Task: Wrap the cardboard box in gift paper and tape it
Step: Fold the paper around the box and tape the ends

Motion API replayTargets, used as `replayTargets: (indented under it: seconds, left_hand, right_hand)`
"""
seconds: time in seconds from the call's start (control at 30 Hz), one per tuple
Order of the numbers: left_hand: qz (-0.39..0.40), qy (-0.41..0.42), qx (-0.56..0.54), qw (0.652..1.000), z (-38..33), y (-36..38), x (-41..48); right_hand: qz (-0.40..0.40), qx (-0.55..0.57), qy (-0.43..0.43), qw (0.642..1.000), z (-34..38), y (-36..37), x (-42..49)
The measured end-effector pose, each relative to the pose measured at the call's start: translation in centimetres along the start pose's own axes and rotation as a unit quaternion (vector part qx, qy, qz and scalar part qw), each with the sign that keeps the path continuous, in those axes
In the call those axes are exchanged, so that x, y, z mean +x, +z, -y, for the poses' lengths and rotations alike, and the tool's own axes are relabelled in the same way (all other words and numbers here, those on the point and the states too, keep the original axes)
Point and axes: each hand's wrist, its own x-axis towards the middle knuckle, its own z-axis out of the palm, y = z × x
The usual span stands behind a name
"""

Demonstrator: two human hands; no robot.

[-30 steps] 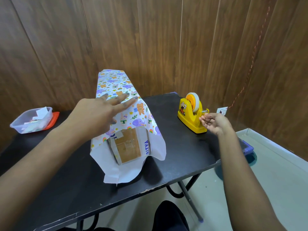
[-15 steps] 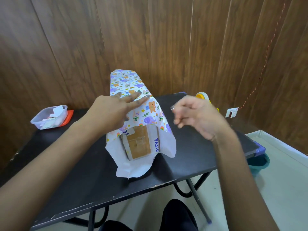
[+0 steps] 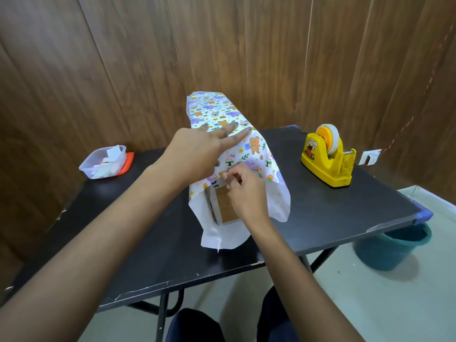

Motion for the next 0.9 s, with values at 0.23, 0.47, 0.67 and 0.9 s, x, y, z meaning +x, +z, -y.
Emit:
replayTargets:
  seconds: [0.23, 0.47, 0.67, 0.9]
  left_hand:
    - [-0.002, 0.007, 0.007, 1.000, 0.0, 0.0, 0.1]
    - [-0.002, 0.008, 0.004, 1.000, 0.2, 0.2, 0.0]
    - [0.003, 0.008, 0.005, 1.000, 0.2, 0.2, 0.1]
    - [0.007, 0.007, 0.008, 1.000, 0.1, 0.0, 0.0]
  right_hand:
    - [-0.060, 0.031, 0.075, 0.995, 0.6, 1.0, -0.5]
    - [-0.065, 0.161, 0.200, 0.964, -0.7, 0.7, -0.4]
    - [0.038, 0.173, 0.103, 0.979, 0.0, -0.6, -1.5]
    - [0.050, 0.133, 0.039, 0.989, 0.0, -1.3, -1.6]
